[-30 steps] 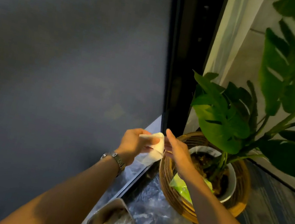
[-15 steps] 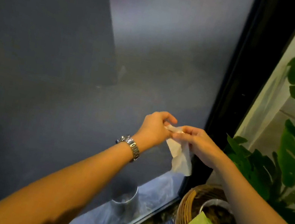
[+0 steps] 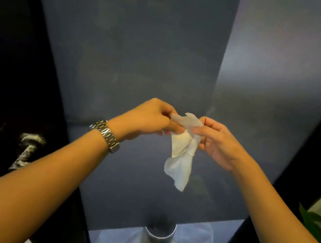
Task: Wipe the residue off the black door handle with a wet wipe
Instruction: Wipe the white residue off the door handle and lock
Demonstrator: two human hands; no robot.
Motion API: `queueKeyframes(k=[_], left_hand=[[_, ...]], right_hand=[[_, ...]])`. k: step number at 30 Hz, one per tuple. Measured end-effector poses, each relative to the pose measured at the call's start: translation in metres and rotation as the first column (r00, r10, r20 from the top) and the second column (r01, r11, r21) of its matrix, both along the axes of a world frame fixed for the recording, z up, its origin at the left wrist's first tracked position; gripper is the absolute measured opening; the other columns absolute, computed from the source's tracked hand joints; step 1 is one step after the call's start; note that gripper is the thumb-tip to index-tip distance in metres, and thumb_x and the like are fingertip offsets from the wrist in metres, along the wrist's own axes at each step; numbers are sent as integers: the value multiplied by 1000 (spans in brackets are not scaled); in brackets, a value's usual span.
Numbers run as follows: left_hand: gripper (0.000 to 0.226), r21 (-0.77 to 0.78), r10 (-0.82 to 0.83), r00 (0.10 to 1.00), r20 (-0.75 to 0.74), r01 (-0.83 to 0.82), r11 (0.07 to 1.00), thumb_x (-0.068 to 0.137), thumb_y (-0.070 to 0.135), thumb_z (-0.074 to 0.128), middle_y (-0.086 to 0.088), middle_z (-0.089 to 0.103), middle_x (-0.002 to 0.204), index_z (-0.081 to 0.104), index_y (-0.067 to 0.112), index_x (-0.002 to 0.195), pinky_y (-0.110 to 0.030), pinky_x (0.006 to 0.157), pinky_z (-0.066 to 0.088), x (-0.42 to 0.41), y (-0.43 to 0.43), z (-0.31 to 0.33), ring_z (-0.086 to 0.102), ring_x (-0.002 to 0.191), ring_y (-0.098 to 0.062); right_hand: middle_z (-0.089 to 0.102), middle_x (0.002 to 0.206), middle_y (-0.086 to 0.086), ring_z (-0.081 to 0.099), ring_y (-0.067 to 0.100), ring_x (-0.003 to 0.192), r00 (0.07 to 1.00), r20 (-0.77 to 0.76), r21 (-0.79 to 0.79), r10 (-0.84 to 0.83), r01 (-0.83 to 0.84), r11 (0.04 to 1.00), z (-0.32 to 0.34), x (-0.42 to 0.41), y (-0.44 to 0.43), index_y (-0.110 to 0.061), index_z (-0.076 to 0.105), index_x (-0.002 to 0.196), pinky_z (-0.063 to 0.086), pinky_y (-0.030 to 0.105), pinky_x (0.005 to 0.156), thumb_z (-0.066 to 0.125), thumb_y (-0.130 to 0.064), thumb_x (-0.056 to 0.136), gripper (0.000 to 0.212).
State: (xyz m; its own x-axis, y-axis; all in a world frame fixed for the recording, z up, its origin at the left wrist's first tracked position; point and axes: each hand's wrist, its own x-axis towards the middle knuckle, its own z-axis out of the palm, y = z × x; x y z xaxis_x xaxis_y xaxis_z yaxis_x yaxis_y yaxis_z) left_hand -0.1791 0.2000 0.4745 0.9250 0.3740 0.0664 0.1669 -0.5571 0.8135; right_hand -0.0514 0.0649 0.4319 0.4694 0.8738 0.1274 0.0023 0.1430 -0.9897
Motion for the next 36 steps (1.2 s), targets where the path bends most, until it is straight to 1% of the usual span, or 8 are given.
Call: queueKeyframes(k=[4,7,9,13,19,25,30,36], left_hand=[[15,-304,21,995,97,9,953,82,2,56,0,66,84,63,14,84,-23,71,52,-24,16,4,63,82,-14],[27,-427,78,983,166,0,904,84,-2,45,-3,67,92,63,11,99,-21,67,55,-32,19,-1,65,83,-14],[22,-468,157,968,196,-48,882,84,-4,43,-8,64,92,59,9,93,-23,64,55,-33,20,-8,64,84,-18],[24,-507,248,945,212,-111,855,87,-3,41,-13,57,89,57,13,81,-28,69,50,-33,23,-19,55,83,-23],[20,-381,337,909,246,-229,896,91,17,52,-10,68,102,60,10,108,-35,80,53,-39,30,-28,65,90,-23],[13,-207,288,908,302,-233,950,85,21,62,-3,67,82,67,12,93,-18,63,48,-39,27,-21,60,70,-7],[23,-77,301,927,224,-291,954,68,30,78,-3,66,72,67,11,76,-23,59,46,-35,30,-24,58,64,-9],[34,-210,336,917,214,-293,933,80,23,66,5,44,52,44,16,54,-14,45,33,-34,39,-28,41,48,-6]], right_hand=[[64,78,4,67,16,70,998,-39,101,50,-46,994,9,-11,21,-9,53,87,58,25,65,66,4,76,21],[71,85,4,70,19,81,997,-23,88,76,-73,993,11,-18,31,-7,59,97,58,29,70,69,0,73,26],[73,93,6,70,20,87,996,1,67,92,-92,993,11,-24,36,-3,61,108,58,29,71,70,1,76,34],[71,67,-2,68,13,66,998,23,29,53,-54,998,9,-32,46,-5,65,94,58,26,67,50,2,91,16],[70,69,-1,68,12,67,996,-24,15,85,-85,996,4,-35,59,-4,66,98,58,29,74,54,-9,93,14],[71,66,-3,68,9,61,996,91,-9,-23,24,1000,3,-35,64,-11,68,81,56,20,61,54,-4,92,19],[70,66,0,68,9,57,964,263,-35,-45,56,998,2,-35,65,-11,70,77,55,19,60,51,2,89,26],[58,59,0,57,10,57,958,223,-27,-178,189,982,-1,-25,68,-10,61,61,54,22,56,50,6,83,29]])
